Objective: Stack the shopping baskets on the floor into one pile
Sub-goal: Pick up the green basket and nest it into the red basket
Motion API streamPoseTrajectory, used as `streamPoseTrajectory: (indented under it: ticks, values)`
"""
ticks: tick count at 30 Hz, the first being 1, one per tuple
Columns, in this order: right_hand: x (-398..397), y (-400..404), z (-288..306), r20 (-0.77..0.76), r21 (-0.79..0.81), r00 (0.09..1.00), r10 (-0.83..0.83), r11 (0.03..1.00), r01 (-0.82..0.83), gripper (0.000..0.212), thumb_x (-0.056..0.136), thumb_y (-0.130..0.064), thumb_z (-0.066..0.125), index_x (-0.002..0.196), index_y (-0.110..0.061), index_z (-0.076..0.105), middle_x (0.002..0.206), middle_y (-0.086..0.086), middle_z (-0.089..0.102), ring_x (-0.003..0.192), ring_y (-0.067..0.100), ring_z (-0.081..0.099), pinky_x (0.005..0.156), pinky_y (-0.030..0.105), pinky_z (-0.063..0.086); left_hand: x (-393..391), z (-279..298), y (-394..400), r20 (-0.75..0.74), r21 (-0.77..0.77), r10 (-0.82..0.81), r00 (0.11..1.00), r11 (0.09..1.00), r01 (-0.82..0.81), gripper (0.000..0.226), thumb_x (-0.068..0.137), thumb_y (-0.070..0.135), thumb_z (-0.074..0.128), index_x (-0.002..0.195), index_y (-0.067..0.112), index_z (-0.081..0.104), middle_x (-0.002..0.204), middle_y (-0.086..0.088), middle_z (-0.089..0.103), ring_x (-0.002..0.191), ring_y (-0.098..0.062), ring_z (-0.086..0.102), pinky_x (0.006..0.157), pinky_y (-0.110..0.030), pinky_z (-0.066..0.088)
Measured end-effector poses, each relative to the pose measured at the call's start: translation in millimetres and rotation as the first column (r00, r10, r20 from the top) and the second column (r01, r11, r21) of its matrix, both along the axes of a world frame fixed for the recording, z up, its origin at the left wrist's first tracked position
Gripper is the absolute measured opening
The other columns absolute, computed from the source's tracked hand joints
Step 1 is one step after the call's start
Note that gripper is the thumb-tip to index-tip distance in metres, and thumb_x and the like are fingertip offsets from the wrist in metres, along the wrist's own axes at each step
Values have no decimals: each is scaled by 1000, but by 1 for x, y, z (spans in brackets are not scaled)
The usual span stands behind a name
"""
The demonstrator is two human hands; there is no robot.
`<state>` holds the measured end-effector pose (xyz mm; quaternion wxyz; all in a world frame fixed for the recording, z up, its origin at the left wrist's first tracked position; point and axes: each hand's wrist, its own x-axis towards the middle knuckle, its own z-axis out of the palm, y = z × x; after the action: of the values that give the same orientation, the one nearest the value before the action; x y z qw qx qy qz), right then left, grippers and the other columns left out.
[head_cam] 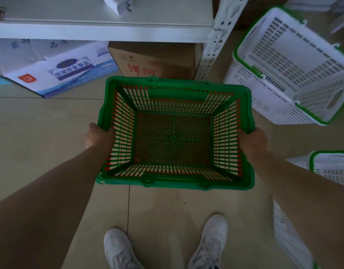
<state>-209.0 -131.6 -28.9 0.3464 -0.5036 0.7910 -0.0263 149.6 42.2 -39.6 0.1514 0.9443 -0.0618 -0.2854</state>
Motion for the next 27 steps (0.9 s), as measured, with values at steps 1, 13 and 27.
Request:
streamPoseTrajectory:
  ticks: [1, 13, 27]
  values:
    - [-5, -4, 0, -3, 0, 1000, 13, 1000, -13, 42, 91, -35, 55, 122, -7, 56, 114, 15, 64, 93, 29, 62, 86, 40, 54, -5, 0, -3, 0, 0, -2, 1000, 1000, 2, 49, 89, 34, 60, 124, 3, 45, 119, -25, 59, 105, -43, 61, 88, -53, 54]
    - [-52, -42, -21, 52, 42, 998, 22, 999, -24, 53, 80, -47, 60, 119, -11, 60, 109, 11, 68, 94, 29, 67, 85, 48, 58, -49, -3, -25, 61, 29, -24, 998, 999, 23, 46, 90, 27, 61, 122, -2, 47, 121, -26, 59, 108, -44, 61, 88, -50, 52]
    - [-23, -37, 1, -228, -222, 954, 192, 944, -243, 41, 89, -16, 53, 127, -2, 45, 127, 20, 51, 113, 36, 55, 94, 45, 47, -97, 19, -76, 364, 22, -428, 827, 892, 452, 67, 84, 12, 56, 146, 3, 31, 155, -17, 29, 140, -38, 32, 117, -48, 27]
